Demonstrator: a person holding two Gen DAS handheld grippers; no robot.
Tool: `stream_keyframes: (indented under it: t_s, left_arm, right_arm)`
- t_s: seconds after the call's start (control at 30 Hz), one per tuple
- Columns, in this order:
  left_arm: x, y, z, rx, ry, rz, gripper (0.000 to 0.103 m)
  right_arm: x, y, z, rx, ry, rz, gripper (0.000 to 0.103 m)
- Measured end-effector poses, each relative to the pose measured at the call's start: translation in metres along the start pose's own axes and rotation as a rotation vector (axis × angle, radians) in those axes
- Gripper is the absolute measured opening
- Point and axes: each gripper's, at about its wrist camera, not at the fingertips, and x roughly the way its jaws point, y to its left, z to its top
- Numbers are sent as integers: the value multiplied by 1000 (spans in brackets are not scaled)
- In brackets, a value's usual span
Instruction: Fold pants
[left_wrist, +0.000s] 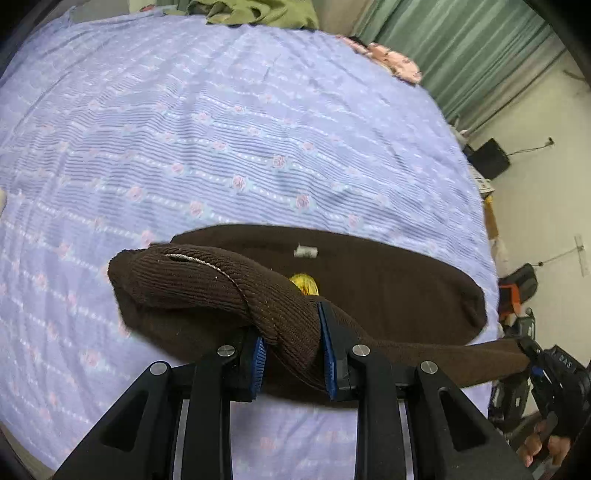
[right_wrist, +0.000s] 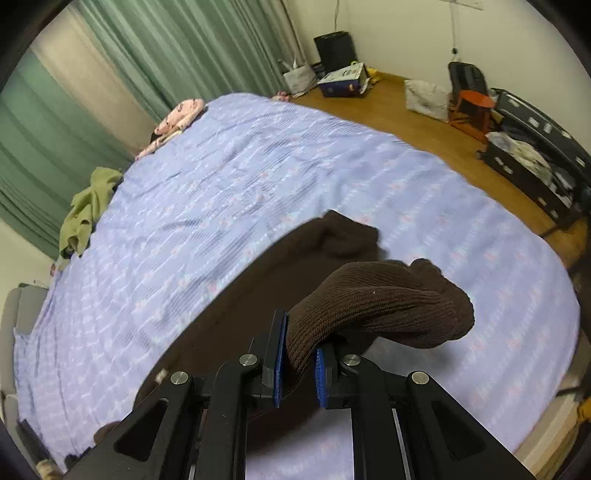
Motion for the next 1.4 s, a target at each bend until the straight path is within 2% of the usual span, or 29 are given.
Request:
stream_keyframes:
  t_s: [0.1,0.3,0.4,0.47,0.5,0.57,0.6,0.63,0.73,0.8,0.9,0.97,1.03,1.1,1.17,1.23,1.4]
  left_arm:
    - [35,-1,21,-33,23,29,26]
    - [84,3,46,-58,55,65,28]
    - [99,1,54,-38,75,84,34]
    - [106,1,59,-26,101,79,39]
    - [106,1,60,-23,106,75,45]
    - [97,-1,62,-28,91,54,63]
    - [86,-3,62,-30,61,55,81]
    - [76,-5,63,-30,34,54,89]
    - [40,-15,64,7,-30,32,94]
    - [26,-27,65,96,-60,17,96]
    - [17,-61,65,409,-85,-43,96]
    - [23,-79,61,574,-63,-94,96]
    - [37,-107,51,783,-46,-123,95]
    - [56,-128,47,896,0,-148,95]
    - [78,-143,47,947,52,-140,92]
    - [102,-155,48,979,92,-109,90]
    - [153,-164,46,997,212,-87,80]
  right_arm:
    - [51,14,22,-11,35,-2,14]
    - [120,42,42,-112,79,-20,14]
    - [142,50,45,-143,96,-27,14]
    - [154,52,47,-154,110,-32,20]
    - [158,53,48,-159,119,-23,24]
    - [158,55,50,-174,111,-7,54]
    - [151,60,52,-193,88,2,59]
    - [142,63,53,-207,58,12,63]
    - [109,70,56,-228,2,46,65]
    - [79,68,53,-236,-47,84,65]
    - [49,58,45,-255,-102,82,72]
    - [34,41,36,-262,-141,59,73]
    - [30,20,28,-266,-149,13,73]
    - [35,1,25,-253,-130,-7,74]
    - [48,-22,21,-222,-77,-23,74]
    - [58,-40,17,-191,-60,-37,73]
    - [88,-65,20,-109,-13,-33,73]
